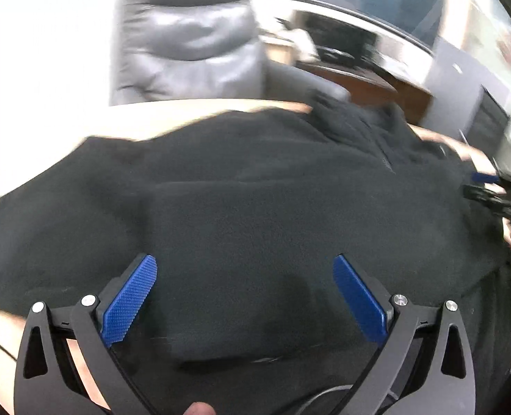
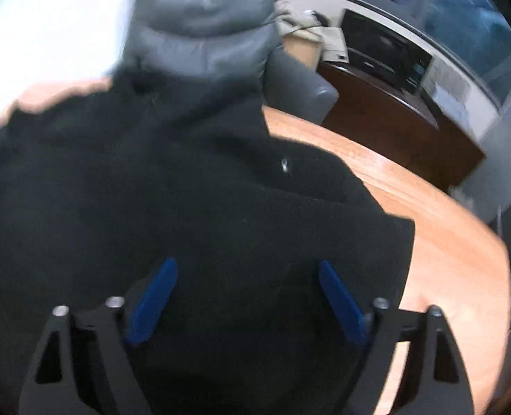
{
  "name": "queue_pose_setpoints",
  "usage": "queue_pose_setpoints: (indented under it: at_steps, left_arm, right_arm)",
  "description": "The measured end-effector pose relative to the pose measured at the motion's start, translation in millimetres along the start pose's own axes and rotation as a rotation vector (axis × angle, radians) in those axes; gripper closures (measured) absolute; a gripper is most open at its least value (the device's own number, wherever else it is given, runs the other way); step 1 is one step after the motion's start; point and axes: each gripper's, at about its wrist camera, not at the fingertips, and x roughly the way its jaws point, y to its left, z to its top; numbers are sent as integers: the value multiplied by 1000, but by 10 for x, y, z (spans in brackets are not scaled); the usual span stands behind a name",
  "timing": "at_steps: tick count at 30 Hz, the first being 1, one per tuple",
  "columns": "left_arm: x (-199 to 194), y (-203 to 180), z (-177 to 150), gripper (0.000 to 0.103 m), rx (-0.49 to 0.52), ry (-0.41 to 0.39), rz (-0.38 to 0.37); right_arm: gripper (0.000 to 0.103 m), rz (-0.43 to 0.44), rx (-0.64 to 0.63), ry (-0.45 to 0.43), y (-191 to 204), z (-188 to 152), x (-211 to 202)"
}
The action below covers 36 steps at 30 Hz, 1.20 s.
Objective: Fold clothes
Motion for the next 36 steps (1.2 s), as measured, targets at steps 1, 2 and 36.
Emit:
queue_pose_setpoints:
  at_steps: [1,2,36]
  left_arm:
    - [-83,152,18,0,-47,-12,13]
    - [-180,348,34,0,-98,-20,45]
    - [-470,3972,-287,94,-941,-104,407]
  right_arm:
    - [19,20,23,-55,30,43,-180]
    - [17,38,42,-111,74,107,-360]
    - [11,224,3,-219,1693,-25,-852]
